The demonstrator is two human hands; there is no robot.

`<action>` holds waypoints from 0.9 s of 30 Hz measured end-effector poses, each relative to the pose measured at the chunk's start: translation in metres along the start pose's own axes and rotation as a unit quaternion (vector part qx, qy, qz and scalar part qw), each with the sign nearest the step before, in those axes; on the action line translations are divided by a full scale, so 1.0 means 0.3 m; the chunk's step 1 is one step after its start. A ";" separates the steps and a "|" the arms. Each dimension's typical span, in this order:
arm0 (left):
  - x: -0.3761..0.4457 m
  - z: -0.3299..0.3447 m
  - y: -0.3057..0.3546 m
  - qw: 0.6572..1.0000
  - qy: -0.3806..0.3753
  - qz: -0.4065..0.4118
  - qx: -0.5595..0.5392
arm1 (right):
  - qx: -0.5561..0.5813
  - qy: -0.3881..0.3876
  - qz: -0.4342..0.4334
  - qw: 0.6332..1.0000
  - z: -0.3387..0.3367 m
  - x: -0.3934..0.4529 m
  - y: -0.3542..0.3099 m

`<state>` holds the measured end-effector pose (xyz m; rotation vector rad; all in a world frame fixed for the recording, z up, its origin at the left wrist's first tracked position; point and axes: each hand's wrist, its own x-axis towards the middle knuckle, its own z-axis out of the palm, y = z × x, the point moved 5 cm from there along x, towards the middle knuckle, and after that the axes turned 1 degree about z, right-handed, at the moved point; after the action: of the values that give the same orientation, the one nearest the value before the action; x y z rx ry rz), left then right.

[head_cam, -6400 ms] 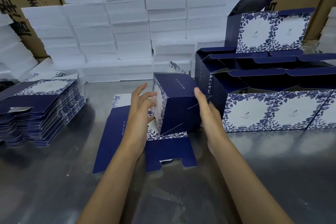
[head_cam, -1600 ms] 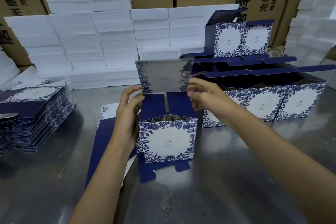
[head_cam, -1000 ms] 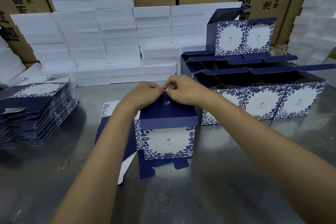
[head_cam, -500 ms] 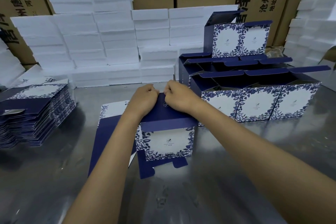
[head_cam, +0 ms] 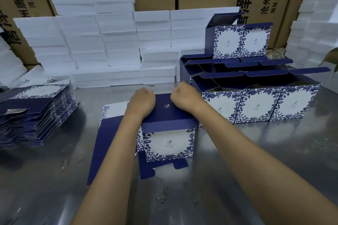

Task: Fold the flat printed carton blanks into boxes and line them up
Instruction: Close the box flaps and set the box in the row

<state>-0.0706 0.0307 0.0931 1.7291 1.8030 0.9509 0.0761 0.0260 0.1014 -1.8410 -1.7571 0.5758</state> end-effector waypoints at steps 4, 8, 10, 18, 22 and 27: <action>0.003 0.006 -0.011 1.000 0.000 0.001 -0.005 | 0.018 0.017 -0.008 1.000 -0.004 -0.004 0.003; 0.011 0.011 -0.010 1.000 -0.007 0.001 0.012 | -0.006 0.069 -0.080 0.994 -0.022 -0.035 -0.019; 0.012 0.014 -0.011 0.999 -0.015 -0.006 0.034 | -0.059 0.106 -0.158 0.980 -0.037 -0.066 -0.052; -0.035 -0.025 0.041 0.982 0.087 0.167 0.006 | -0.176 0.161 -0.291 0.927 -0.029 -0.226 -0.047; -0.094 -0.029 0.032 0.979 0.021 0.158 -0.127 | -0.027 0.097 -0.262 0.960 -0.008 -0.266 0.035; -0.220 -0.040 -0.047 0.951 -0.081 0.137 -0.265 | 0.219 -0.024 -0.219 0.951 -0.010 -0.289 0.110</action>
<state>-0.0822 -0.0360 0.0818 1.6621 1.0842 1.2289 0.0978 -0.0612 0.0784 -1.1030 -1.8119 0.7576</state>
